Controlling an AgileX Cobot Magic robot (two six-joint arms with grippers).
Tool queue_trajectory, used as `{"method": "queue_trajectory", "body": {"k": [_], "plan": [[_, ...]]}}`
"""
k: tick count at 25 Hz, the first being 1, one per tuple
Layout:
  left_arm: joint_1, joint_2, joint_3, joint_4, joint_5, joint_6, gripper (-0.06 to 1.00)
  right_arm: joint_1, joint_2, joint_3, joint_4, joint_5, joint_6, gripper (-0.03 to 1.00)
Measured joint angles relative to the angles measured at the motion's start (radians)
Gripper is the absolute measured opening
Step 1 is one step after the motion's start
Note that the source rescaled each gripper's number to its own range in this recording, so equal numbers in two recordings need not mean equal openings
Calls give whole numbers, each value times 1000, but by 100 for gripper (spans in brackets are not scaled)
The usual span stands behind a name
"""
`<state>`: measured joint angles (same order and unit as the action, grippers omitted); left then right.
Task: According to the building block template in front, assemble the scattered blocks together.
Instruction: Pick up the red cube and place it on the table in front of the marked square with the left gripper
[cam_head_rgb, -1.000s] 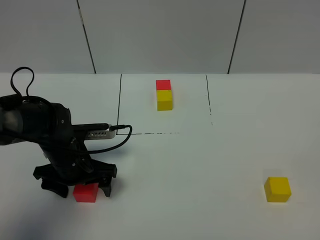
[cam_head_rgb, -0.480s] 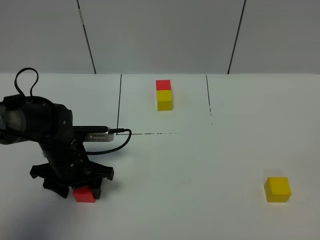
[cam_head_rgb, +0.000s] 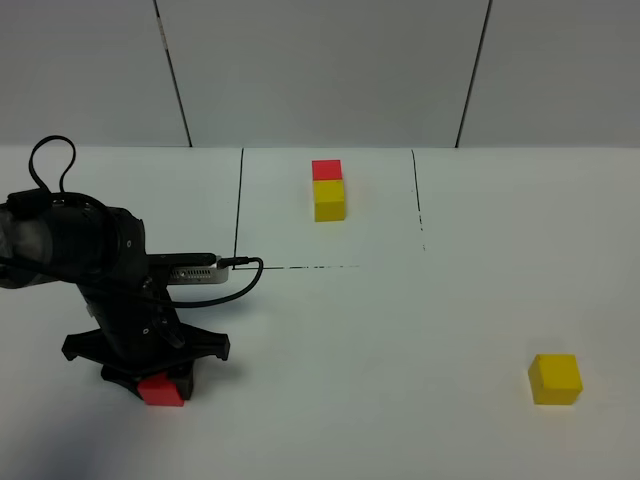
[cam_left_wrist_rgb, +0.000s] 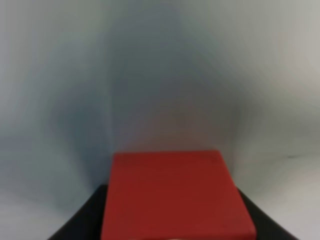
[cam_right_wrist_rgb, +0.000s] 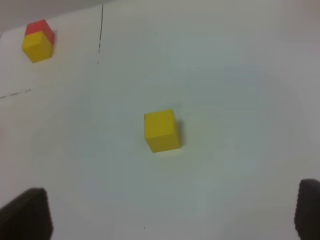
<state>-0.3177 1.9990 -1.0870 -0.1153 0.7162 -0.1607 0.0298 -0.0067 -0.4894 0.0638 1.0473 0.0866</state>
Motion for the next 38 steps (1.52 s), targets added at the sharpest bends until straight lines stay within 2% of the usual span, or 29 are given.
{"method": "queue_trajectory", "body": {"k": [4, 8, 14, 17, 22, 25, 29, 34, 38], "plan": [[0, 6, -15, -5, 29, 17, 0, 0, 0, 0, 0, 0, 0, 93], [0, 26, -71, 18, 107, 75, 0, 0, 0, 0, 0, 0, 0, 92], [-1, 28, -263, 30, 246, 168, 0, 0, 0, 0, 0, 0, 0, 92], [-9, 23, -387, 37, 319, 297, 0, 0, 0, 0, 0, 0, 0, 92], [-61, 23, -556, 40, 419, 619, 0, 0, 0, 0, 0, 0, 0, 91], [-111, 23, -606, 41, 426, 776, 0, 0, 0, 0, 0, 0, 0, 91], [-180, 32, -625, 58, 405, 916, 0, 0, 0, 0, 0, 0, 0, 90], [-253, 106, -653, 132, 378, 958, 0, 0, 0, 0, 0, 0, 0, 90], [-295, 184, -703, 161, 361, 970, 0, 0, 0, 0, 0, 0, 0, 90]]}}
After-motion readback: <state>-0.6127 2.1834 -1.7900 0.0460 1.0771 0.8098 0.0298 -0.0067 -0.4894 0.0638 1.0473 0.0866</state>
